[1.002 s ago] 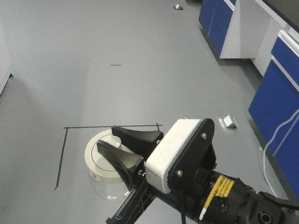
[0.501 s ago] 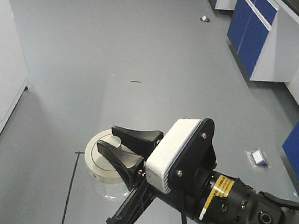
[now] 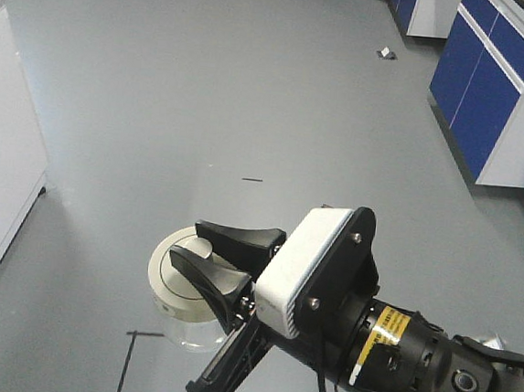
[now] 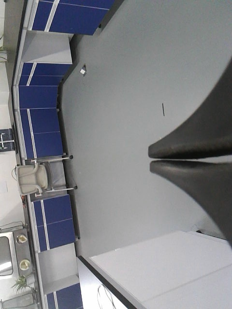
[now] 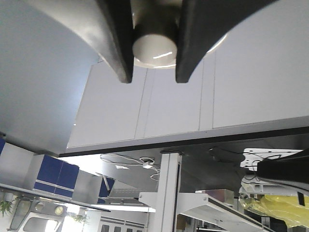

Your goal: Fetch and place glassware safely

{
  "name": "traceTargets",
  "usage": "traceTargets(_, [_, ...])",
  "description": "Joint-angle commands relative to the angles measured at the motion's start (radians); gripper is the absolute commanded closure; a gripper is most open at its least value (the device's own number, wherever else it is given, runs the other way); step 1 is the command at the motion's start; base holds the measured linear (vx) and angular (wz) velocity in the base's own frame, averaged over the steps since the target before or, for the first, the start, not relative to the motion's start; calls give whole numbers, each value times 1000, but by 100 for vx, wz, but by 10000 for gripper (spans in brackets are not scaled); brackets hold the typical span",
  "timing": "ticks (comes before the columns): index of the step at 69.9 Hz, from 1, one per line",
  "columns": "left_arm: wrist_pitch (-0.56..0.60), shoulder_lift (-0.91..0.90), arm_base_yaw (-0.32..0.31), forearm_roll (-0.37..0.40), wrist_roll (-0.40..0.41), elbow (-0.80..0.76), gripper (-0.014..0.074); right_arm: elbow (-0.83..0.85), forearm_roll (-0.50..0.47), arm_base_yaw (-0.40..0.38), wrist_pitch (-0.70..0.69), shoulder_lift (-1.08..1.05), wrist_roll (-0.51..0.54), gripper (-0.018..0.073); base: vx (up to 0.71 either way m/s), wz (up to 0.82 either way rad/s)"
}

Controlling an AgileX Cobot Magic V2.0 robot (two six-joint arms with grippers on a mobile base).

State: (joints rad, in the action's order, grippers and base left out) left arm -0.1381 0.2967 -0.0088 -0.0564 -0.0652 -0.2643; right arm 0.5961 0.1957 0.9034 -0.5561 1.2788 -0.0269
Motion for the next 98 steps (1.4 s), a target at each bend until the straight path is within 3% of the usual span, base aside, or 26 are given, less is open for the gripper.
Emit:
traceTargets(1, [69,7,-7,6,7,-27,603,32,-3,-1,-107,-33,7,563,45,-3])
traceTargets(98, [69,7,-7,6,7,-27,603,32,-3,-1,-107,-33,7,563,45,3])
